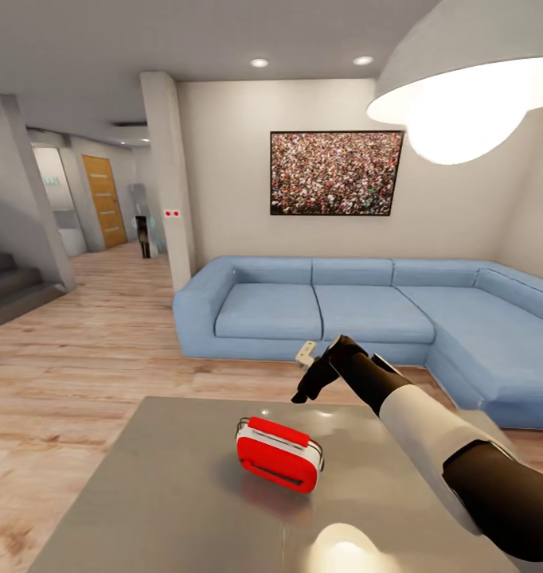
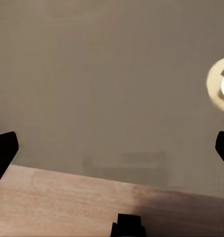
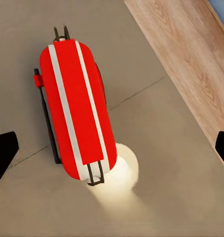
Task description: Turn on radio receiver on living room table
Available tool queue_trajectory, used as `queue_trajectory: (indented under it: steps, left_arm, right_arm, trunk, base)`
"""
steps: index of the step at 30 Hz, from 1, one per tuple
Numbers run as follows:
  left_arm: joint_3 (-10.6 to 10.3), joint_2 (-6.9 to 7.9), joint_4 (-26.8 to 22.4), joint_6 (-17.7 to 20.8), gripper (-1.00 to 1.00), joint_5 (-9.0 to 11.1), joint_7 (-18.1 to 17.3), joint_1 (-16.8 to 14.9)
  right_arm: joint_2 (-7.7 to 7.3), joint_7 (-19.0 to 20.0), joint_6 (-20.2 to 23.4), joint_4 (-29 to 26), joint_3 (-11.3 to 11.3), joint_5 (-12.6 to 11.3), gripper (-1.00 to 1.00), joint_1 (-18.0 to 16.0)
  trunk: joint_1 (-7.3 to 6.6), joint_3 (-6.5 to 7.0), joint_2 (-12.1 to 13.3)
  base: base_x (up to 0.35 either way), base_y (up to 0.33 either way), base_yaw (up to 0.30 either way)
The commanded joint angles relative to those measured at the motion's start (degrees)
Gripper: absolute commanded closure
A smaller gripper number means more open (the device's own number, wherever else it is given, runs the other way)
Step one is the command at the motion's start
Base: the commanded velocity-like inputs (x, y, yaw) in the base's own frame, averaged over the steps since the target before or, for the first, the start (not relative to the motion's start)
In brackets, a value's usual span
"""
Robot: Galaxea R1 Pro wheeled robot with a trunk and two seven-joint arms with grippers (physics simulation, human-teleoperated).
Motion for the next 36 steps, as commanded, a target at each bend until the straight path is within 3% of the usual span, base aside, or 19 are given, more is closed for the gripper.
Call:
queue_trajectory:
  steps: [1, 36]
  left_arm:
    - [0.0, 0.0, 0.0, 0.0, -1.0, 0.0, 0.01, 0.0]
    - [-0.09, 0.28, -0.01, 0.24, -1.0, 0.28, -0.65, 0.0]
  right_arm:
    - [0.0, 0.0, 0.0, 0.0, 0.0, 0.0, -1.0, 0.0]
    - [-0.02, 0.0, -0.24, 0.05, -0.04, 0.0, -1.0, 0.0]
  trunk:
    - [0.0, 0.0, 0.0]
    - [0.0, 0.0, 0.0]
  base:
    - [0.0, 0.248, 0.0]
    - [0.0, 0.058, 0.0]
